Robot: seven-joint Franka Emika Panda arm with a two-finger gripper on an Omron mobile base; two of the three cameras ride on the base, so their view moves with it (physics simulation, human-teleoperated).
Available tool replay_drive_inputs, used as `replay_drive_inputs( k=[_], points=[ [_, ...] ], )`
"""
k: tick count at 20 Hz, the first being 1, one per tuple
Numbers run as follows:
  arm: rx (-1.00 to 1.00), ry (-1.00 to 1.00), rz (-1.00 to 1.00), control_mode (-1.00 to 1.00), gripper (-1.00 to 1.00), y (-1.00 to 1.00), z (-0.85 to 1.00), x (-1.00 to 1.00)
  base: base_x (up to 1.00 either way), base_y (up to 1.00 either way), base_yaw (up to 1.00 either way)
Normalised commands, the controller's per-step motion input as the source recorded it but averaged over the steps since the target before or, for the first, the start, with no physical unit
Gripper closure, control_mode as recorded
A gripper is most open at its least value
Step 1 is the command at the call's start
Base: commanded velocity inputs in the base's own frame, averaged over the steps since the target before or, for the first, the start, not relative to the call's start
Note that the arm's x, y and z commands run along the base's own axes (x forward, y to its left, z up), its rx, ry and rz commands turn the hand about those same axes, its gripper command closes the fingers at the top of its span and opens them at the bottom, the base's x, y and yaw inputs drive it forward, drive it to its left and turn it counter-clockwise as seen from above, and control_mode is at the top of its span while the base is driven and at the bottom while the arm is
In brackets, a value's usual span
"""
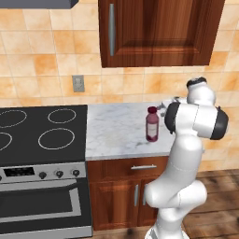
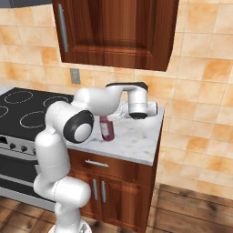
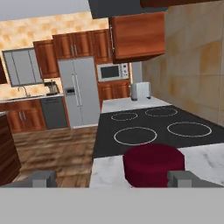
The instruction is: There is a wine glass and glass cup on the dining counter. Place the wine bottle next to the wine glass and the juice bottle next to the glass cup.
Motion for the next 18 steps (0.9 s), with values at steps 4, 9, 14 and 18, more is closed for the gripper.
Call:
replay_drive_inputs(
  k=[4,9,14,18],
  points=[
    [0.12,-0.06,0.00,-1.00,-1.00,-0.42,-0.13,0.00,0.00,0.00,0.00],
    [0.09,-0.03,-0.01,-1.00,-1.00,-0.25,-0.05,0.06,0.00,0.00,0.00],
    [0.04,0.00,-0.04,-1.00,-1.00,-0.02,0.00,0.22,0.00,0.00,0.00],
    [0.00,0.00,-0.06,-1.00,-1.00,0.25,0.00,0.10,0.00,0.00,0.00]
  ],
)
